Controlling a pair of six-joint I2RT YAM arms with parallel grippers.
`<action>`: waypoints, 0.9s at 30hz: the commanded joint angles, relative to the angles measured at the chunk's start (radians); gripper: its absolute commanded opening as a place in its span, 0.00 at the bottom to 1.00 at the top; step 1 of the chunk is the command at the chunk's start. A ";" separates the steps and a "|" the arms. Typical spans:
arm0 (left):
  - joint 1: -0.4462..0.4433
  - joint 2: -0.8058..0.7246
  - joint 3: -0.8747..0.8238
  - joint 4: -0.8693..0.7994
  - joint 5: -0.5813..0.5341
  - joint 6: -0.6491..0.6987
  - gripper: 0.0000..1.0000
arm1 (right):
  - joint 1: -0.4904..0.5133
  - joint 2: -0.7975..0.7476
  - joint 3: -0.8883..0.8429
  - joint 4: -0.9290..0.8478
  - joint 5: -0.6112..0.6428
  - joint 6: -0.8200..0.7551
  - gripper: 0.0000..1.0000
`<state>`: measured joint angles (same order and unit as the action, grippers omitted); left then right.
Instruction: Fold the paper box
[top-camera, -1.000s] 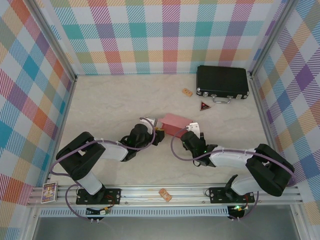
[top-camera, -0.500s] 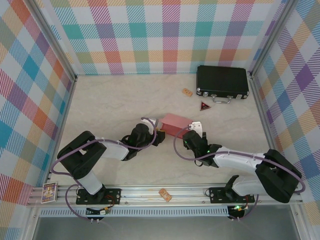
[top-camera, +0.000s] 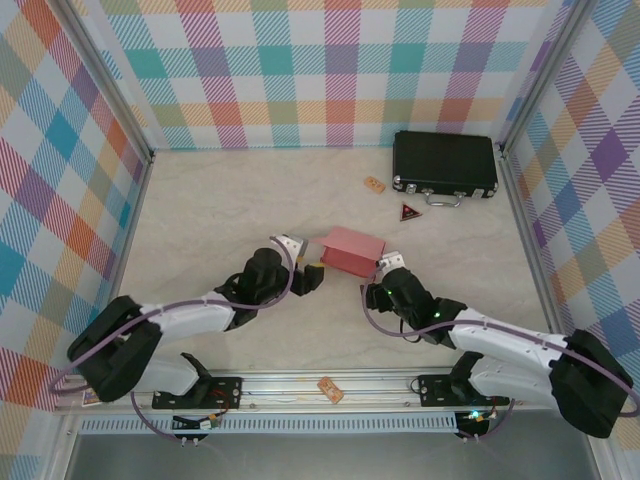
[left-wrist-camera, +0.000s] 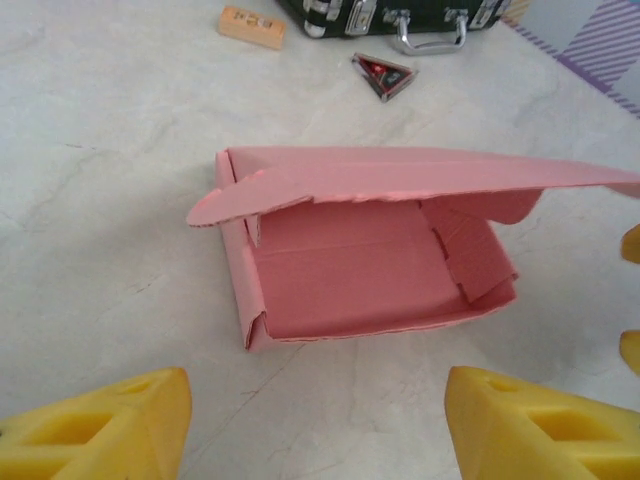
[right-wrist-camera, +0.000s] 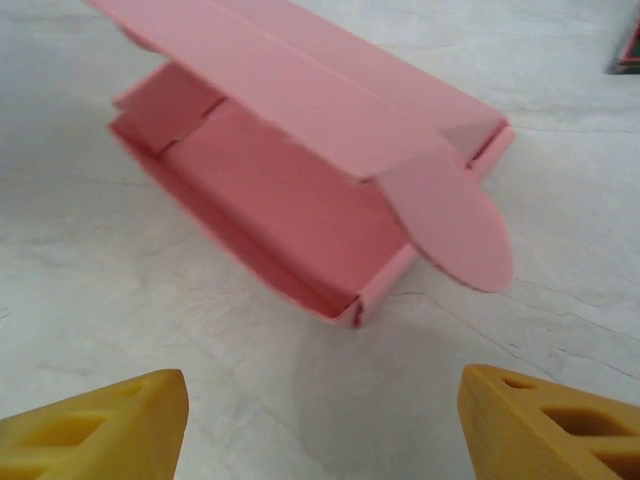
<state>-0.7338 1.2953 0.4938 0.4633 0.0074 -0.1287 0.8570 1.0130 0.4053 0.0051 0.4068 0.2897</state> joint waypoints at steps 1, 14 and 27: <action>-0.007 -0.121 -0.011 -0.131 -0.041 0.054 0.69 | -0.005 -0.084 -0.009 -0.055 -0.112 -0.074 0.72; 0.042 -0.210 0.193 -0.333 -0.276 0.093 0.85 | -0.078 -0.286 0.119 -0.228 -0.029 -0.107 0.75; 0.203 0.327 0.766 -0.612 0.031 0.018 0.71 | -0.494 0.093 0.428 -0.326 -0.437 0.005 0.71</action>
<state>-0.5617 1.5501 1.1664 -0.0196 -0.0715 -0.0826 0.3851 1.0554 0.7738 -0.2710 0.0937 0.2569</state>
